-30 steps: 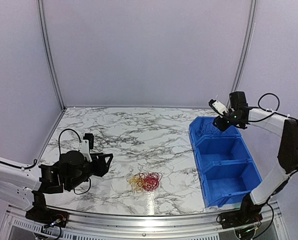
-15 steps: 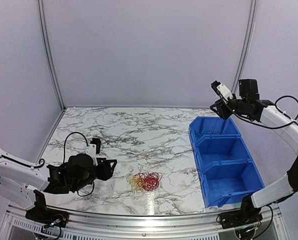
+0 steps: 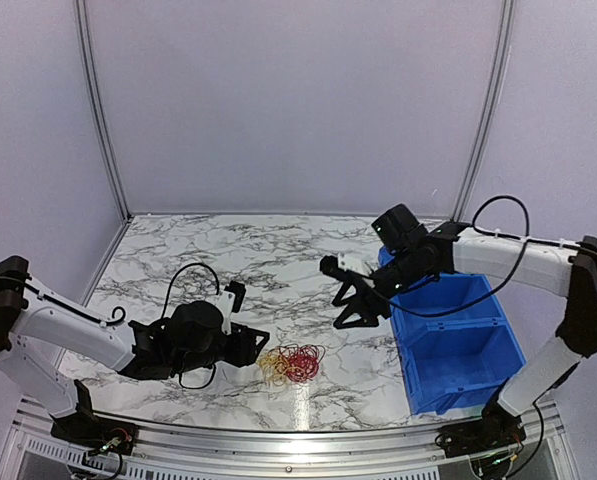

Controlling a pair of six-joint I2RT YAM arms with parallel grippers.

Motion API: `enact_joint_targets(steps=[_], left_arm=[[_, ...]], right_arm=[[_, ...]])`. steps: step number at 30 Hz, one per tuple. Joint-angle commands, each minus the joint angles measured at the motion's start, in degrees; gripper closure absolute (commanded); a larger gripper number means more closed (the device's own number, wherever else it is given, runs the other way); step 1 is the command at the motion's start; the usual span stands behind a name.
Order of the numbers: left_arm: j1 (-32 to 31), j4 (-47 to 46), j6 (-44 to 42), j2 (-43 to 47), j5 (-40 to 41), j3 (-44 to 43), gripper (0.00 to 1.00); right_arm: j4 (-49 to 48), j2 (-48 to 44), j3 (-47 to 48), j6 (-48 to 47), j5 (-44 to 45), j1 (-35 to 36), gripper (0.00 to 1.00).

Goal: Untangle the cables

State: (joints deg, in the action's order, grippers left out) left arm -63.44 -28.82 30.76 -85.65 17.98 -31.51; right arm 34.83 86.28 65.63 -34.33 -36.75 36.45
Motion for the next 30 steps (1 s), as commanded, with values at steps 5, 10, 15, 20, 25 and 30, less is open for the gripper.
enact_joint_targets(steps=[5, 10, 15, 20, 25, 30], left_arm=[[0.20, -0.89, 2.02, 0.17, 1.68, 0.07, 0.39], [0.18, -0.81, 2.29, 0.25, 1.02, 0.12, 0.39], [0.16, -0.89, 2.52, 0.52, 0.81, 0.48, 0.39], [0.16, -0.92, 1.99, 0.41, 0.76, 0.45, 0.39], [0.16, -0.98, 1.39, 0.17, 0.44, -0.16, 0.39], [0.16, -0.94, 1.22, -0.45, -0.67, -0.61, 0.39]], right_arm=[[6.68, 12.98, 3.14, 2.91, -5.87, 6.45, 0.34], [8.45, 20.81, 7.16, 5.43, -6.64, 6.61, 0.34], [8.03, 23.34, 8.68, 6.87, -3.92, 6.59, 0.48], [7.11, 22.92, 8.28, 7.69, 0.65, 6.47, 0.52], [5.77, 20.79, 8.14, 8.77, 3.61, 5.18, 0.53], [4.59, 18.82, 7.72, 9.55, 6.40, 4.69, 0.52]])
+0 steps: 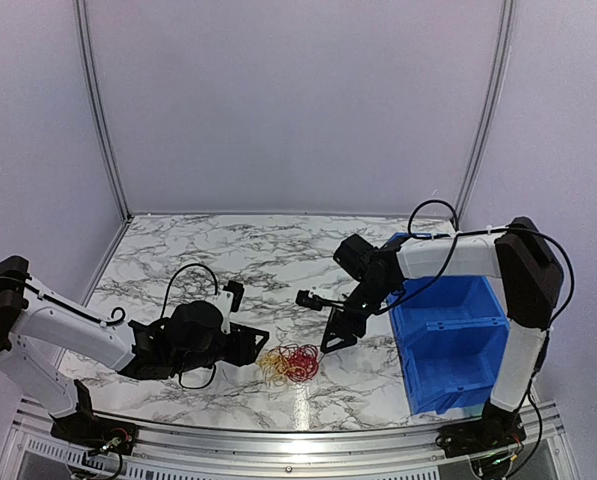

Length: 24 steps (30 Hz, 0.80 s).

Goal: Untangle the cables

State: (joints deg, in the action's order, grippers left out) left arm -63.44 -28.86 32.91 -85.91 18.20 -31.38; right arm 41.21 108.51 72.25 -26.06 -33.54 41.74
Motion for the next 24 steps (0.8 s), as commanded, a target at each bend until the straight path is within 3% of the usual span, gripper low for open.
enact_joint_targets(steps=[1, 11, 16, 18, 24], left_arm=[[0.16, -0.93, -0.91, -0.33, -0.93, -0.74, 0.39], [0.16, -0.90, -0.81, 0.03, -1.21, -0.52, 0.40], [0.16, -0.85, -0.30, -0.01, -1.16, -0.34, 0.40], [0.16, -0.86, -0.36, -0.10, -1.22, -0.27, 0.40], [0.09, -1.64, -1.33, -0.99, -3.11, -0.97, 0.40]], right_arm=[[-1.97, -3.27, 0.83, 1.36, 3.22, -0.57, 0.51], [0.68, 0.71, 2.48, 1.33, -3.02, -0.09, 0.48], [0.86, 2.71, 2.47, 1.63, -2.62, 0.01, 0.52], [1.11, 3.14, 2.60, 1.63, -2.86, 0.06, 0.57], [1.74, 2.77, 3.11, 0.93, -4.85, -0.07, 0.97]])
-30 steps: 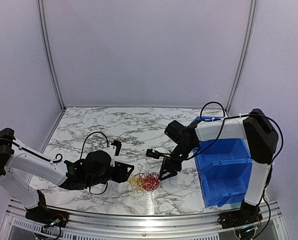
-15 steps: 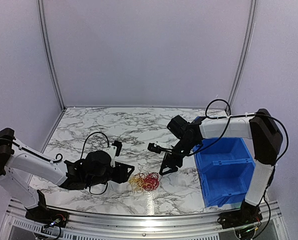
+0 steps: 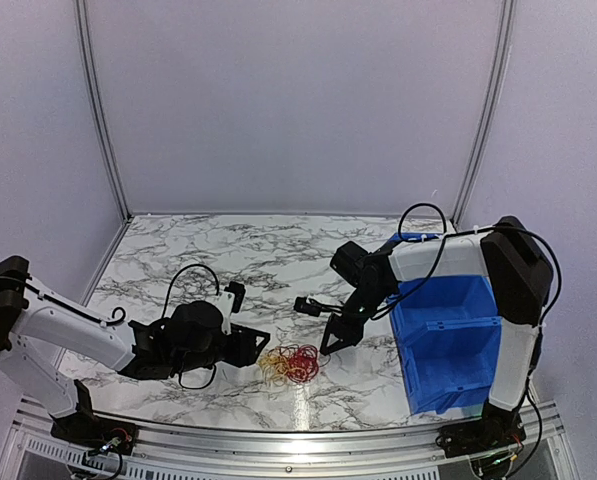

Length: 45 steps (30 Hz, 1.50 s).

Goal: Untangle the cables

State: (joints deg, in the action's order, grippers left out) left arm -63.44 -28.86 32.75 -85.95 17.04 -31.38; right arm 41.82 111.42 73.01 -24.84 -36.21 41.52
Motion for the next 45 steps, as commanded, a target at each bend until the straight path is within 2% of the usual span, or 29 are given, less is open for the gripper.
enact_joint_targets(steps=[1, 11, 22, 37, 45], left_arm=[[-0.04, -2.43, -1.57, -1.31, -2.95, -1.16, 0.39], [-2.72, -11.82, -3.25, -5.39, -5.67, -3.17, 0.37], [-3.09, -26.13, 1.44, -13.09, -10.58, -4.08, 0.34], [-3.18, -27.18, 2.22, -22.90, -5.48, -11.06, 0.41], [-2.79, -26.99, 3.93, -28.47, -2.01, -13.78, 0.47]], right_arm=[[1.23, -0.44, 2.37, -0.47, -2.61, 0.17, 1.00], [3.07, -4.56, 4.20, -0.16, -3.38, 0.07, 1.00], [5.23, -5.49, 6.30, 0.44, -7.87, -0.25, 1.00], [7.24, -9.97, 6.33, -1.45, -17.51, -0.44, 1.00], [11.39, -12.93, 13.19, -3.52, -21.88, -0.69, 1.00]])
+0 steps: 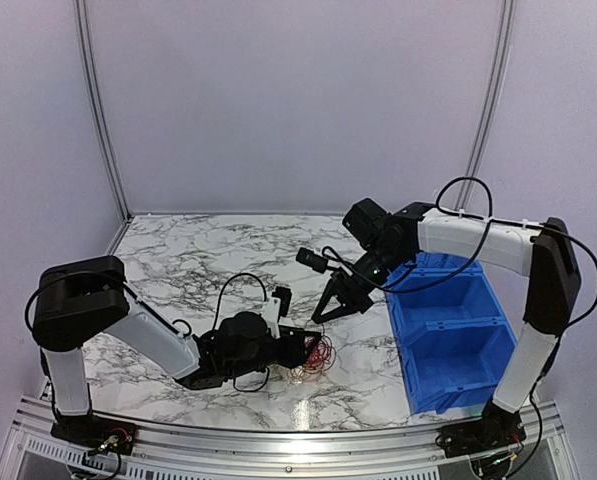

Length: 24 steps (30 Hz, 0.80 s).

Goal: Untangle the cables

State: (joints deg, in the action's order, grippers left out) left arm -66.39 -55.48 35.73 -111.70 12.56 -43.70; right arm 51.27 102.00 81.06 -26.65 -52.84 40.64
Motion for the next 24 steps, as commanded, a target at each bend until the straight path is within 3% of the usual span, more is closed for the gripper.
enact_joint_targets(steps=[1, 14, 24], left_arm=[[0.27, -0.35, 1.18, -3.30, 2.53, -1.80, 0.48], [1.53, 0.16, 4.94, -7.24, 1.77, -1.75, 0.63], [1.62, 0.06, 7.42, -9.06, -0.34, -1.68, 0.69]], right_arm=[[2.23, -3.89, 6.21, -1.69, -5.72, 0.10, 1.00], [6.96, -7.53, 24.32, -2.34, -7.71, -2.24, 1.00], [-1.74, -12.62, 33.13, 2.51, -3.23, -4.58, 1.00]])
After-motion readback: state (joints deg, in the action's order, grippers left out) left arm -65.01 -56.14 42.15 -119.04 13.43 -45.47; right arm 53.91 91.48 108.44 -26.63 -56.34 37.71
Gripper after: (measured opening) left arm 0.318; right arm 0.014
